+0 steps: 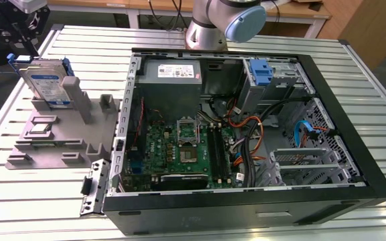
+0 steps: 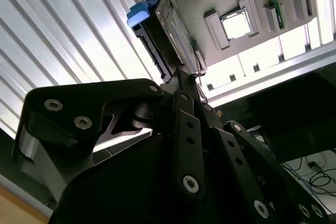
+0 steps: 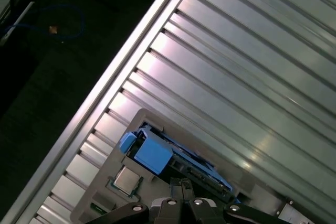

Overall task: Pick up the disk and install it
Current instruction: 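Pick up the disk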

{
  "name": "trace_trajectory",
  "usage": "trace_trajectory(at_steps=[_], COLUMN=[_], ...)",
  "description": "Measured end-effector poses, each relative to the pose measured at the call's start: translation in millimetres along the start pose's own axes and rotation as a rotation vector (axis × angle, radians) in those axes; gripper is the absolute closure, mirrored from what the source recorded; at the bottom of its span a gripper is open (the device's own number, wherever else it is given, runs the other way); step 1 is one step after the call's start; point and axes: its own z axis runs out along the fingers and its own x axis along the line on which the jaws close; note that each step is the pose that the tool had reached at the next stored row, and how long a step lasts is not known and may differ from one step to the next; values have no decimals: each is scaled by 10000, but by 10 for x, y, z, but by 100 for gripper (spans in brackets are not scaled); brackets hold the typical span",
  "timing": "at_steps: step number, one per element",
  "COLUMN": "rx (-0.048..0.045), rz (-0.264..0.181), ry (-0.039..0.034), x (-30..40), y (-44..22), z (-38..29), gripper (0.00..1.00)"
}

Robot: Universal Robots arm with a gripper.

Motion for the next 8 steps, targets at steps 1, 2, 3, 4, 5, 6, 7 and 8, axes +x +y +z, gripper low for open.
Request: trace_trajectory(at_steps=[1,2,3,4,5,6,7,8], rx=[0,-1,-2,-3,-3,-4,-5,-5], rz=[-35,-71,-104,-138,-174,-207,-239,-271], ry=[2,4,5,6,8,10,11,13], x=[0,0,0,0,0,0,0,0], y=[0,0,0,0,0,0,0,0], z=[0,0,0,0,0,0,0,0], gripper=[90,90,90,90,90,90,90,90])
